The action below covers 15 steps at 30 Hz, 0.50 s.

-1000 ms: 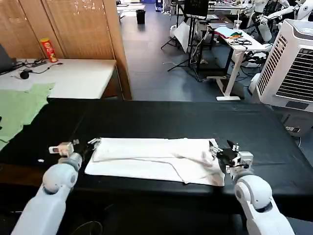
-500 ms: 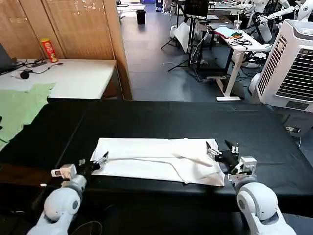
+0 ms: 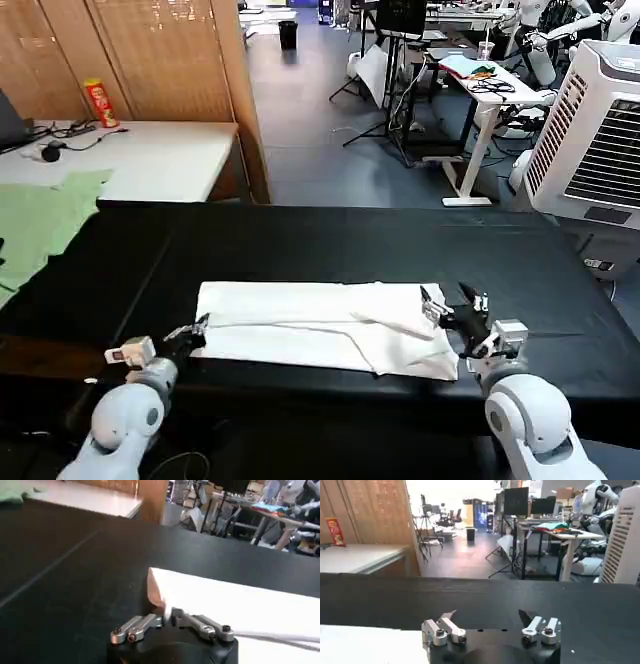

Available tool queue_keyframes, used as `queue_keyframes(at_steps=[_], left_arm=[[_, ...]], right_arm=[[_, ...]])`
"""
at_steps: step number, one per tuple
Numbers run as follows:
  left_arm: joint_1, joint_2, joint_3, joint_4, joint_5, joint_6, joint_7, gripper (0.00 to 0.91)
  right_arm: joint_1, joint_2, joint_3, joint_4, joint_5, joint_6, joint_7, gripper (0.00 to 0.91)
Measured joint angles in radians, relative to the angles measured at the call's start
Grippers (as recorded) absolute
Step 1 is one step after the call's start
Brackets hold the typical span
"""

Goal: Fold and organize the clothes.

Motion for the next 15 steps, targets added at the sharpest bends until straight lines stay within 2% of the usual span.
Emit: queue_keyframes(at_steps=[6, 11, 15], left_arm=[[0.01, 0.05, -0.023, 0.011, 0.18, -0.046, 0.028, 0.0], [0.019, 0.168, -0.062, 0.04, 0.322, -0.094, 0.023, 0.0], [0.009, 0.257, -0.075, 0.052, 0.377, -0.117, 0.019, 0.0]], right_arm=[[-0.006, 0.004, 0.006, 0.005, -0.009, 0.002, -0.004, 0.878], [-0.013, 0.021, -0.001, 0.006, -0.011, 0.003, -0.005, 0.878], [-0.014, 0.035, -0.004, 0.006, -0.011, 0.002, -0.005, 0.878]])
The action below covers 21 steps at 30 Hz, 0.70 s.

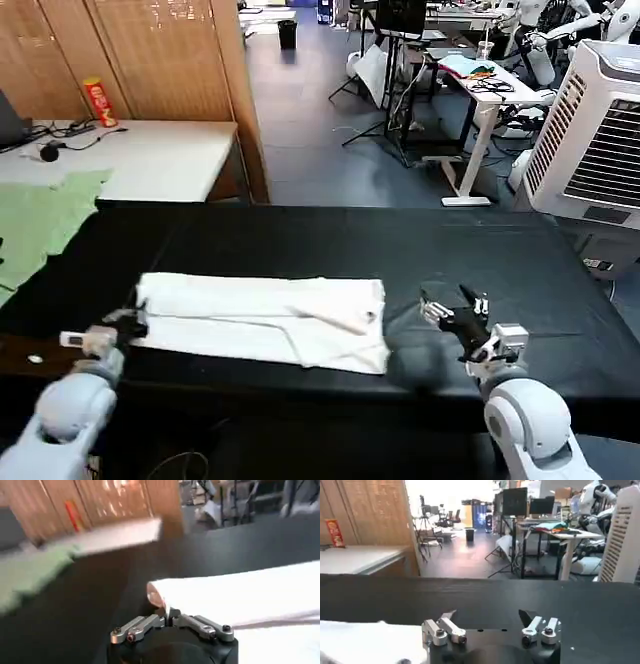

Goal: Fold and organize the clothes.

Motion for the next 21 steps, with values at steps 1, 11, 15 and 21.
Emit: queue_keyframes(at_steps=[1, 11, 15, 21], left_arm=[[0.002, 0.008, 0.002, -0.004, 0.008, 0.002, 0.001, 0.0], [0.012, -0.084, 0.119, -0.167, -0.073, 0.105, -0.094, 0.0], [-0.014, -0.158, 0.217, -0.25, -0.16, 0.162, -0.143, 0.0], [-0.062, -0.258, 0.34, -0.304, -0.366, 0.224, -0.217, 0.0]], right_arm=[[0.0, 0.002, 0.0, 0.0, 0.0, 0.0, 0.0, 0.878], [-0.026, 0.004, 0.02, 0.002, -0.008, -0.002, 0.001, 0.878], [-0.031, 0.016, 0.021, -0.003, -0.015, -0.002, 0.0, 0.878], [-0.033, 0.032, 0.015, -0.013, -0.032, -0.001, -0.002, 0.878]])
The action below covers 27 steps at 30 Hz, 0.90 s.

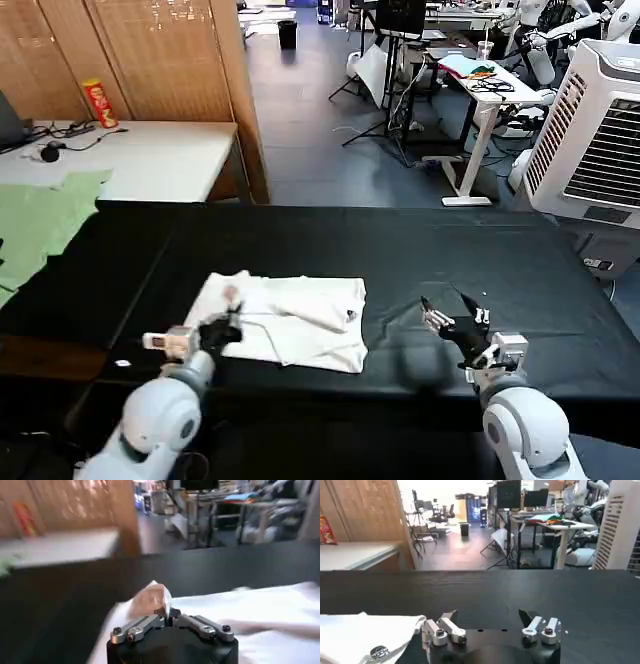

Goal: Fold and organize the clothes.

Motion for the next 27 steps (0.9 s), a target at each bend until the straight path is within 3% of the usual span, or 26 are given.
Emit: queue_keyframes(at_steps=[6, 15, 16, 17, 18, 19, 27], left_arm=[[-0.046, -0.096, 0.089, 0.007, -0.099, -0.015, 0.0, 0.0], [-0.076, -0.196, 0.149, 0.058, -0.066, -0.047, 0.026, 0.0], [-0.076, -0.203, 0.154, 0.065, -0.049, -0.054, 0.034, 0.185], [-0.074, -0.208, 0.157, 0.071, -0.039, -0.058, 0.036, 0.507], [-0.072, -0.214, 0.159, 0.077, -0.036, -0.059, 0.034, 0.595], [-0.07, -0.22, 0.162, 0.081, -0.034, -0.059, 0.034, 0.858], [-0.065, -0.273, 0.186, 0.118, -0.025, -0.096, 0.041, 0.878]], right_arm=[[-0.003, 0.014, -0.008, -0.008, -0.013, 0.001, -0.002, 0.878], [-0.006, 0.021, -0.011, -0.011, -0.024, 0.005, -0.007, 0.878], [-0.005, 0.021, -0.011, -0.012, -0.024, 0.005, -0.008, 0.878], [-0.003, 0.021, -0.012, -0.013, -0.024, 0.005, -0.009, 0.878], [-0.001, 0.021, -0.013, -0.014, -0.024, 0.005, -0.009, 0.878], [0.002, 0.021, -0.014, -0.016, -0.024, 0.005, -0.009, 0.878], [0.014, 0.016, -0.029, -0.023, -0.025, 0.005, -0.016, 0.878]])
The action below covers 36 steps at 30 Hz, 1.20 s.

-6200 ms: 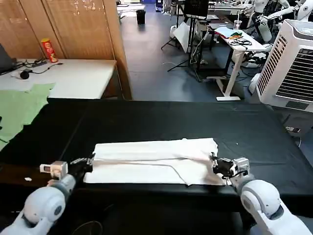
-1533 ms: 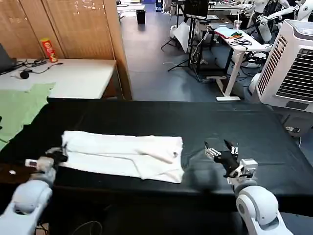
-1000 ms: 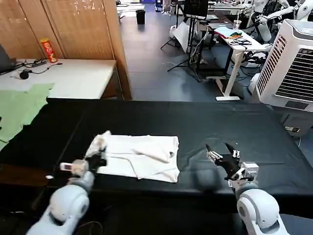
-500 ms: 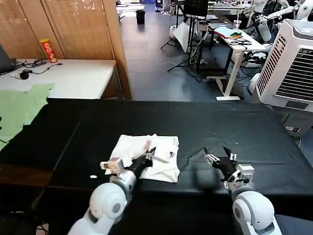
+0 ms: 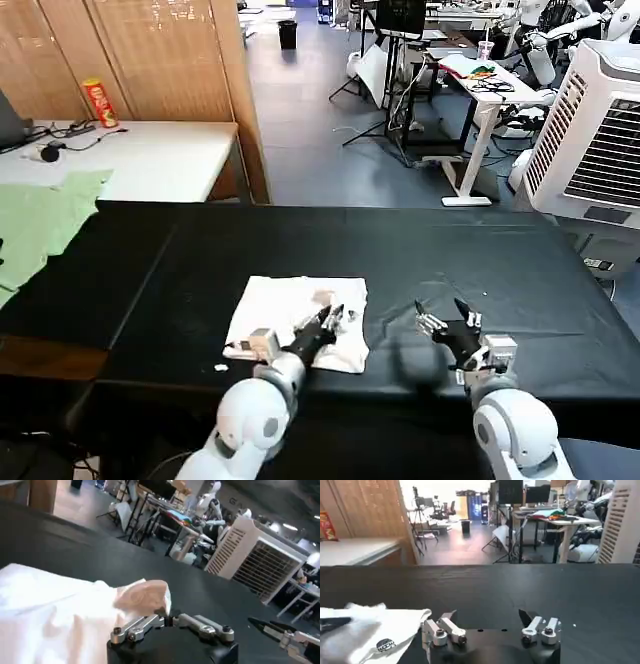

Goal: Fold and organize the clothes.

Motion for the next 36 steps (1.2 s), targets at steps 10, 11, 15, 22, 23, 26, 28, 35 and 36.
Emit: queue_keyframes(at_steps=[10, 11, 15, 22, 23, 26, 28, 35, 36], left_arm=[[-0.035, 0.021, -0.048, -0.013, 0.09, -0.058, 0.076, 0.878], [-0.035, 0.043, -0.062, -0.013, 0.1, -0.063, 0.081, 0.878], [-0.018, 0.138, -0.122, -0.021, 0.156, -0.096, 0.108, 0.878], [0.038, 0.211, -0.214, 0.008, 0.191, -0.116, 0.122, 0.878], [0.045, 0.212, -0.226, 0.014, 0.182, -0.116, 0.121, 0.878], [0.053, 0.215, -0.254, 0.029, 0.157, -0.116, 0.12, 0.878], [0.054, 0.216, -0.27, 0.037, 0.138, -0.116, 0.12, 0.878], [0.048, 0.215, -0.321, 0.087, -0.002, -0.116, 0.135, 0.878], [0.046, 0.214, -0.327, 0.094, -0.02, -0.116, 0.139, 0.878]], right_arm=[[0.059, -0.042, -0.096, -0.031, -0.026, -0.004, -0.05, 0.878], [0.071, -0.043, -0.118, -0.039, -0.034, -0.005, -0.054, 0.878], [0.128, -0.037, -0.206, -0.084, -0.075, -0.003, -0.058, 0.878], [0.196, -0.003, -0.303, -0.188, -0.238, -0.023, -0.075, 0.878], [0.197, -0.002, -0.307, -0.196, -0.264, -0.029, -0.074, 0.878], [0.192, -0.001, -0.306, -0.203, -0.34, -0.037, -0.056, 0.878], [0.188, 0.001, -0.301, -0.204, -0.351, -0.029, -0.036, 0.878], [0.159, 0.013, -0.258, -0.142, -0.247, 0.036, -0.013, 0.878], [0.151, 0.011, -0.25, -0.127, -0.233, 0.042, -0.013, 0.878]])
